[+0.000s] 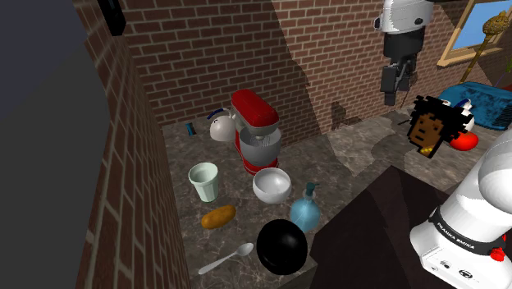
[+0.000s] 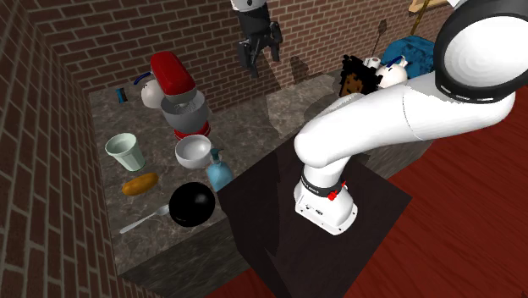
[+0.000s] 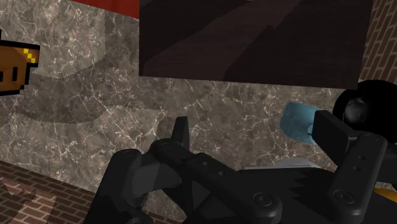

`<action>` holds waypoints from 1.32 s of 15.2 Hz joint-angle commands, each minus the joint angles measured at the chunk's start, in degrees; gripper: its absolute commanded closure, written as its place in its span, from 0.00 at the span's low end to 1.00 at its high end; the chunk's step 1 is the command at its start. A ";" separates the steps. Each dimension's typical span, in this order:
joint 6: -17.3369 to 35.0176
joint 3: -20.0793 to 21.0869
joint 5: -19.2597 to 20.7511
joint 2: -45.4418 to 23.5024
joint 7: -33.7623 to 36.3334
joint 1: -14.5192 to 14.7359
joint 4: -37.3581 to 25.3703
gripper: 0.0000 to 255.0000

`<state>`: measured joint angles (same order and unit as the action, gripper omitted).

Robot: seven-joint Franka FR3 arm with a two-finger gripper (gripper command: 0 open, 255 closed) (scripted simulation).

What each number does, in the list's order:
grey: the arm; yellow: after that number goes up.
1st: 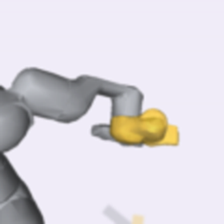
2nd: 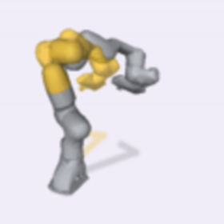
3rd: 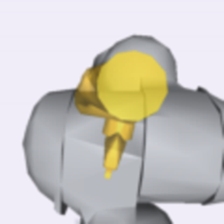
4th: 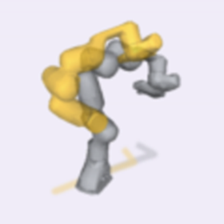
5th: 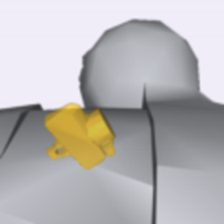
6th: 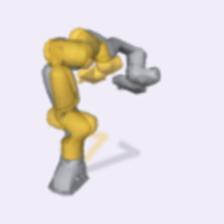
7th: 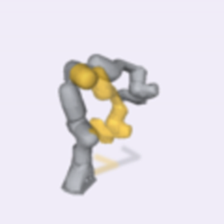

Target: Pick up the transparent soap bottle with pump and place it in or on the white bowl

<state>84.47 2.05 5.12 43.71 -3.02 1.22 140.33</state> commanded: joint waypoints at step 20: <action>28.75 15.23 -5.08 -33.03 25.09 2.73 2.82 0.00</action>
<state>111.87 16.58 -0.15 13.04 20.50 3.84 143.76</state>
